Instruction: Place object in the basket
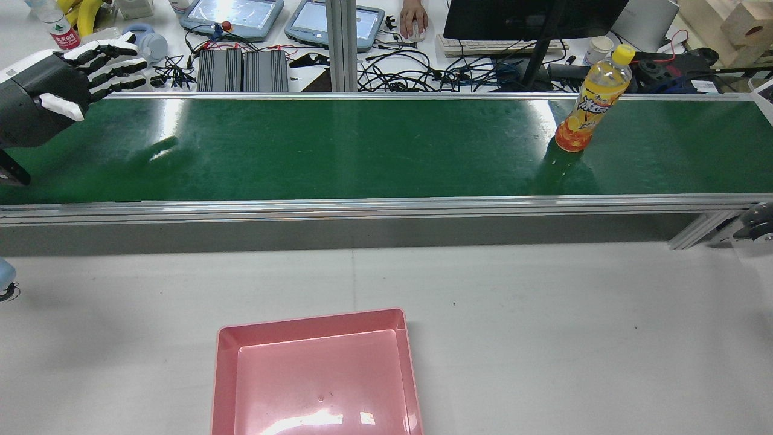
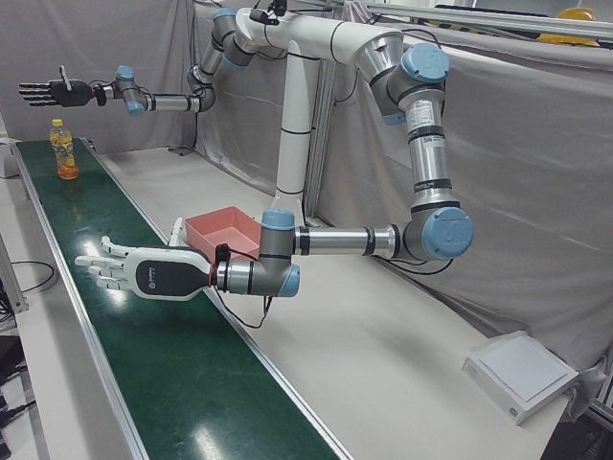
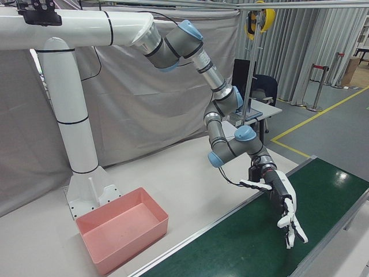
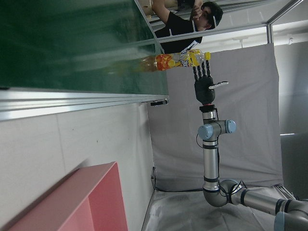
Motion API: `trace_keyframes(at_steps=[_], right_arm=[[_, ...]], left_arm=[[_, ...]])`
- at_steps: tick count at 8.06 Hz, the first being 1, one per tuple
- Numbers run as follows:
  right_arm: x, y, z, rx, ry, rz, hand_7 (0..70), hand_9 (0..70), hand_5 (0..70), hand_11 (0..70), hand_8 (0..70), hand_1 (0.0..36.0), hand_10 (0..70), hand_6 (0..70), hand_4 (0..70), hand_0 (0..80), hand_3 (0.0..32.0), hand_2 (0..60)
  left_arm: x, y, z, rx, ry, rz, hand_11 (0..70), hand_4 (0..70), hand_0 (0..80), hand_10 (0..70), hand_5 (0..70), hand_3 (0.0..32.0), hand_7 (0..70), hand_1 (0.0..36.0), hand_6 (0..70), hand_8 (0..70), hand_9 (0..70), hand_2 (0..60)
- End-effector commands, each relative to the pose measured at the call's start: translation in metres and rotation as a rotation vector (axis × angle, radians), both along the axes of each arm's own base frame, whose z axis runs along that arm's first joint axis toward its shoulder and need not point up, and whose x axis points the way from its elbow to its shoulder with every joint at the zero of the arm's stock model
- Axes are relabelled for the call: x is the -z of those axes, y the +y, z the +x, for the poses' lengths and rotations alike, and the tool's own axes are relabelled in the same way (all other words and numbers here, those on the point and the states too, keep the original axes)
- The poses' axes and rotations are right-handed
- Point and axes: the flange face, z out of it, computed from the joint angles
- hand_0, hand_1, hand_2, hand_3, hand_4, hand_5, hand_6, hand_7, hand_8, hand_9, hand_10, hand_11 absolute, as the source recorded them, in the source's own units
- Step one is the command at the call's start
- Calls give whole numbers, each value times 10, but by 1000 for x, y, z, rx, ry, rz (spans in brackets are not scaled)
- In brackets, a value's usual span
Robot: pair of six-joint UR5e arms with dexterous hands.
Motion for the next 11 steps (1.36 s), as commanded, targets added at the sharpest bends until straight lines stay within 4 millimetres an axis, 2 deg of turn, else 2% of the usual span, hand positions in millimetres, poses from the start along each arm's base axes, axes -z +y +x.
trace_keyframes(at_steps=[1, 4, 9, 11], right_arm=[[0, 0, 0, 0, 1, 0, 0, 0, 0, 0, 0, 0, 0, 0, 0, 0, 0, 0], [0, 0, 0, 0, 1, 0, 0, 0, 0, 0, 0, 0, 0, 0, 0, 0, 0, 0], [0, 0, 0, 0, 1, 0, 0, 0, 0, 0, 0, 0, 0, 0, 0, 0, 0, 0], [0, 0, 0, 0, 1, 0, 0, 0, 0, 0, 0, 0, 0, 0, 0, 0, 0, 0]], left_arm=[[0, 0, 1, -2, 0, 0, 134, 135, 486, 86, 297, 52, 19, 65, 30, 112, 117, 0], [1, 0, 1, -1, -1, 2, 138, 139, 487, 89, 297, 44, 18, 64, 32, 115, 122, 0], [2, -1, 1, 15, 6, -3, 135, 136, 485, 87, 295, 54, 18, 62, 30, 110, 115, 0], [2, -1, 1, 14, 6, -3, 134, 138, 485, 87, 295, 44, 19, 64, 32, 113, 118, 0]])
